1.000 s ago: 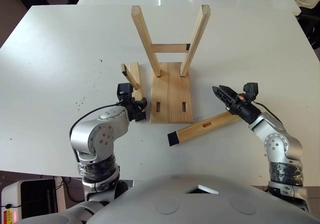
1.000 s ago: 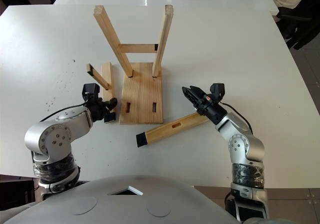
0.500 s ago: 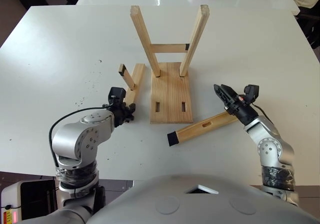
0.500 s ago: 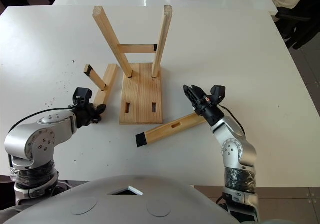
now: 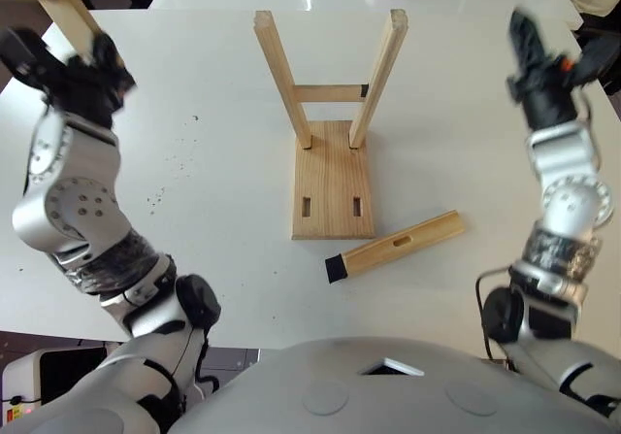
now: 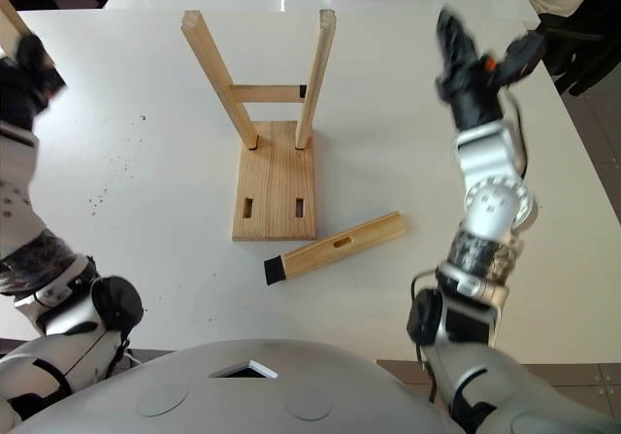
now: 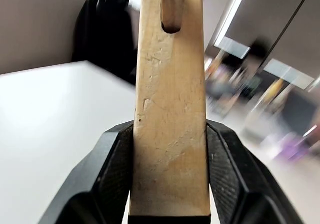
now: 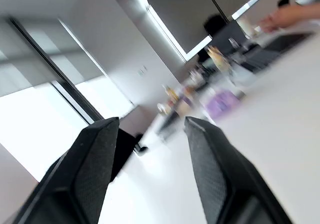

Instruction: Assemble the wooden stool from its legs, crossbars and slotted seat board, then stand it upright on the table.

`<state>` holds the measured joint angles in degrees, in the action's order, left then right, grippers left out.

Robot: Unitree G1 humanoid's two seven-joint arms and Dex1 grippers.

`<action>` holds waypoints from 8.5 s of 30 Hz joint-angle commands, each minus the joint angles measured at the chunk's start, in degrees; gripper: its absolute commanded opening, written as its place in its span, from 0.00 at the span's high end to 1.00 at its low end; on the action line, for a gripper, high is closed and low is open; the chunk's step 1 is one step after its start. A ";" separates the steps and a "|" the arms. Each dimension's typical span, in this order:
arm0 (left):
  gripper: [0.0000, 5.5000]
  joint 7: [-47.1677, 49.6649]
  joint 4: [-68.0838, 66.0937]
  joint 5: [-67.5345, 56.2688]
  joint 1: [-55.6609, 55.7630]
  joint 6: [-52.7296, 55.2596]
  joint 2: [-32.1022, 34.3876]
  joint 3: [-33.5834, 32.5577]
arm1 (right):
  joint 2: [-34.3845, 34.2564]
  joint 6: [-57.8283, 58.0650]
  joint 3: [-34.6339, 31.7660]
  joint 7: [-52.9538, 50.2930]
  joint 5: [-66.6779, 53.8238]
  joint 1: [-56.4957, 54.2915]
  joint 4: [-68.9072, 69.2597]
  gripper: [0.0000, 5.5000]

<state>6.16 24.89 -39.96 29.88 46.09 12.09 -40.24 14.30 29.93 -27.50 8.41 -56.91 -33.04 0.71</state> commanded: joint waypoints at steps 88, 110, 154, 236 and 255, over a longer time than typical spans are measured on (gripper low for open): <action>0.34 -33.33 -14.44 -0.66 -21.91 -26.02 4.95 14.69 | 24.45 9.99 19.93 50.79 8.90 13.71 19.14 0.63; 0.34 -19.66 -14.50 -9.68 -20.19 -24.00 0.72 11.64 | 26.90 3.08 27.22 52.61 17.23 18.40 23.65 0.63; 0.34 -19.77 -13.40 -4.20 -26.27 -30.80 -4.34 17.47 | 22.19 5.57 31.26 49.56 18.48 6.11 13.41 0.45; 0.34 -11.43 4.16 2.19 -63.48 -39.40 -20.90 24.00 | 47.85 6.30 66.34 57.45 45.05 15.71 27.02 0.45; 0.34 -11.14 -3.85 0.72 -53.28 -39.84 -14.71 21.74 | 31.69 26.92 35.43 35.65 36.04 20.50 18.68 0.45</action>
<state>-5.03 23.05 -38.65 -25.74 4.65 -4.35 -17.82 50.53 55.01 11.25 50.79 -21.96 -13.77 20.73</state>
